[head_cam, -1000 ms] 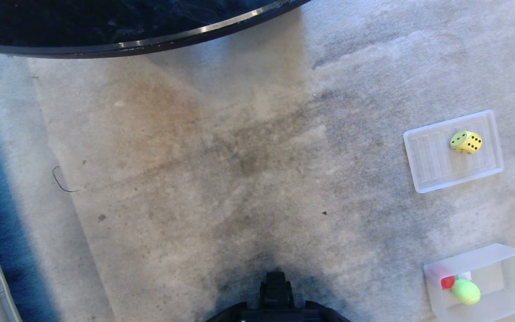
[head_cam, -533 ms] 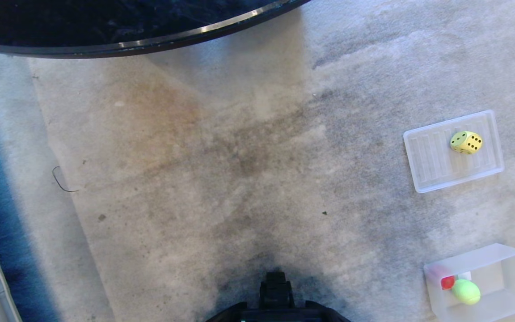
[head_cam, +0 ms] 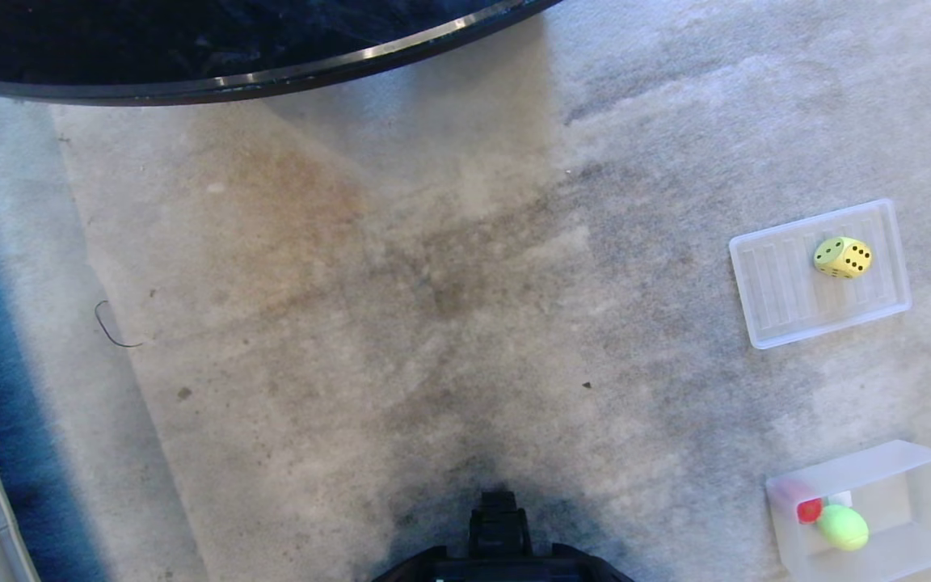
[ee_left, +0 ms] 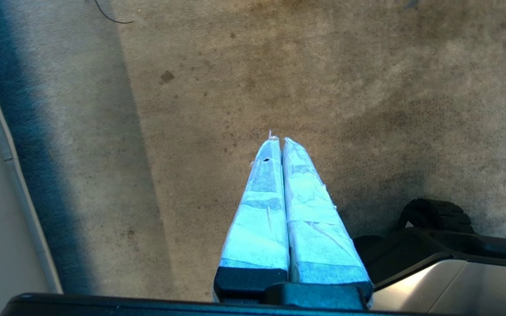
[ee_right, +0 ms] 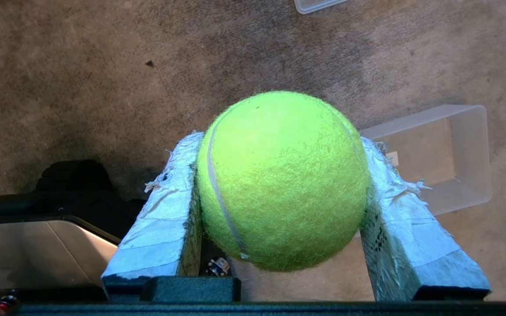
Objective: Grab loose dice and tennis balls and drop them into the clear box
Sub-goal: Put the ball in the box
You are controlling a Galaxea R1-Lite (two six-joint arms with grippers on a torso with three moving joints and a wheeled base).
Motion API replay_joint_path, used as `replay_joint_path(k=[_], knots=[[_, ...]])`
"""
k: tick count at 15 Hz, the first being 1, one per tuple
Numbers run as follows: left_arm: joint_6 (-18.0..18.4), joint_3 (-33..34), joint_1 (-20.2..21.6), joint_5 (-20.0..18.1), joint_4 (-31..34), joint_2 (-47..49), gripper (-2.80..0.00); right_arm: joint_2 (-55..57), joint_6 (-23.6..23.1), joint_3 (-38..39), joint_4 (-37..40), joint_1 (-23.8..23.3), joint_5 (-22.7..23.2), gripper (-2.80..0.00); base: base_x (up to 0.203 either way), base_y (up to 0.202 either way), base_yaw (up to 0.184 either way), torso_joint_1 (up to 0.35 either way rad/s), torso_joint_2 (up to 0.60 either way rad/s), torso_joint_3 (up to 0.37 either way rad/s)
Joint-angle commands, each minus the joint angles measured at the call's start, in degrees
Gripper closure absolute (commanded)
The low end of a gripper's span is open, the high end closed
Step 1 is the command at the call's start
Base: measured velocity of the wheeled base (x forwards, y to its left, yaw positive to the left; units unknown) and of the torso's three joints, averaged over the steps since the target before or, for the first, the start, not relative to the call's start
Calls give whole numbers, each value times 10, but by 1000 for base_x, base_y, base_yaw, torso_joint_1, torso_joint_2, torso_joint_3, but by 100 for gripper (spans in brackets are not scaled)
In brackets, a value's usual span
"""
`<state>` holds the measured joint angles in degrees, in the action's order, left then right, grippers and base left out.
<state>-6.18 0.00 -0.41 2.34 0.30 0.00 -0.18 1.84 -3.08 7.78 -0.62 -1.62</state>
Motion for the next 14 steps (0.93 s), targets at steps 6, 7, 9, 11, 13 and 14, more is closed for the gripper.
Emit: replay_joint_path(k=[6,7,9,11,13,14], knots=[[-16,0,0,6,-2,0,0,1,0,0,0,0,0,0,0,0,0,0,0,0],[-16,0,0,6,-2,0,0,1,0,0,0,0,0,0,0,0,0,-2,2,85],[-16,0,0,6,-1,0,0,1,0,0,0,0,0,0,0,0,0,3,4,149],[-16,0,0,6,-2,0,0,1,0,0,0,0,0,0,0,0,0,6,0,190],[-16,0,0,5,0,0,0,1,0,0,0,0,0,0,0,0,0,2,3,200],[-16,0,0,5,-1,0,0,1,-1,0,0,0,0,0,0,0,0,-2,-2,209]])
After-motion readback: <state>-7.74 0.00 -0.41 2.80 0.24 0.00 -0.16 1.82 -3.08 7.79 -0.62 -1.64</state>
